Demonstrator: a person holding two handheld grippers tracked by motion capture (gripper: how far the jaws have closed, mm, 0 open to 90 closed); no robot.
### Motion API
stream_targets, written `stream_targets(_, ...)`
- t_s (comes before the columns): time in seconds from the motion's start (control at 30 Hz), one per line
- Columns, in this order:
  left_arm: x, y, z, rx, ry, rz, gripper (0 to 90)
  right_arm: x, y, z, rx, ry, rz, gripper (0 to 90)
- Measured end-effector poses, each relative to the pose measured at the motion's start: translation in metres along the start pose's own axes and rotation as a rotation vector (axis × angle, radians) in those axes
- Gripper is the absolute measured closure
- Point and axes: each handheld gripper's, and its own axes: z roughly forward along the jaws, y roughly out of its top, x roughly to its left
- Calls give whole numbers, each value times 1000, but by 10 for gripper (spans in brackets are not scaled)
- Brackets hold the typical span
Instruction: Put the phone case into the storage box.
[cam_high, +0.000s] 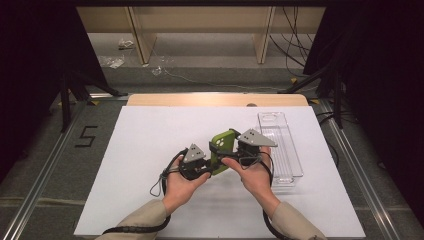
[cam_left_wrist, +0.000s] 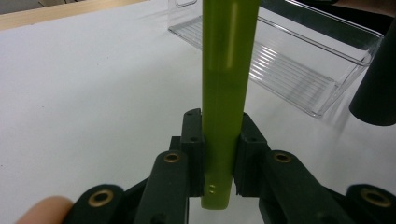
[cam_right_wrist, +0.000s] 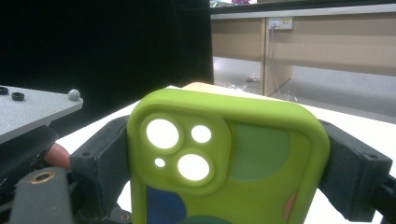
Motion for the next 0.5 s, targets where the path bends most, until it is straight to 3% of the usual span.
stream_targets(0.5, 1, 1, -1, -14, -4, 10, 755, 0, 2, -2, -8, 2, -7, 164)
